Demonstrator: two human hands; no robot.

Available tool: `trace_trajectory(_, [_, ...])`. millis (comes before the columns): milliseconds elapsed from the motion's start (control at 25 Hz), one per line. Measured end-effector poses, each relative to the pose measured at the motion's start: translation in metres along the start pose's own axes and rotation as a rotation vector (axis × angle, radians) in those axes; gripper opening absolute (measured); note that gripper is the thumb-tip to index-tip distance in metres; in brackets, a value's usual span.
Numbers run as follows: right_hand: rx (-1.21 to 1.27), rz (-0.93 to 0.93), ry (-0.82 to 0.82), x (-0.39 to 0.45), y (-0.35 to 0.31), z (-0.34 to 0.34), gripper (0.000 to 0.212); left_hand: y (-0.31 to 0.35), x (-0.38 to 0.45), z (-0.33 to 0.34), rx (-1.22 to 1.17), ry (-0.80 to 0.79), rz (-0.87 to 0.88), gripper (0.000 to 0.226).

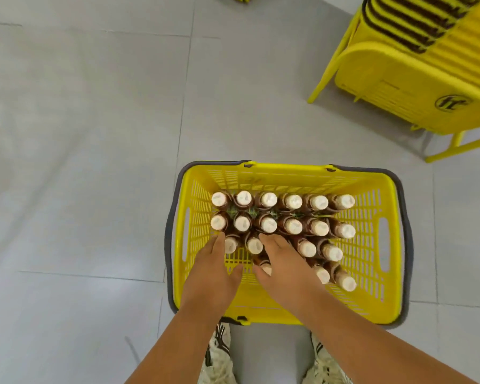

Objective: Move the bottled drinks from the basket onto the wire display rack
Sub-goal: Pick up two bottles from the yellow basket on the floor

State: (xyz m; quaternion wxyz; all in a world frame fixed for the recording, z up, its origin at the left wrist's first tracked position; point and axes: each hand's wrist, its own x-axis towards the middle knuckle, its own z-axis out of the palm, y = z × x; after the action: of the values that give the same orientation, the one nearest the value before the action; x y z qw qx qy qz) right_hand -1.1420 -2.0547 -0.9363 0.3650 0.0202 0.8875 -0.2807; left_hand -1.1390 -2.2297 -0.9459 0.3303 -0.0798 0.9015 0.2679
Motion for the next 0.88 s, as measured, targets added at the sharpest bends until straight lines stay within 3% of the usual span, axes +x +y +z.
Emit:
trace_trajectory(240, [0.024, 0.046, 0.018, 0.030, 0.006, 0.036, 0.069, -0.026, 0.039, 0.030, -0.014, -0.014, 0.023, 0.081])
trace_trajectory(560, [0.088, 0.188, 0.122, 0.063, 0.006, 0.062, 0.043, -0.040, 0.061, 0.047, -0.237, 0.110, 0.072, 0.033])
trace_trajectory(760, [0.001, 0.148, 0.108, 0.039, -0.002, 0.042, 0.020, -0.036, 0.033, 0.024, -0.242, 0.152, 0.085, 0.030])
trace_trajectory(880, [0.027, 0.097, 0.180, 0.010, -0.019, 0.017, 0.026, -0.020, 0.003, 0.002, -0.272, 0.166, 0.095, 0.032])
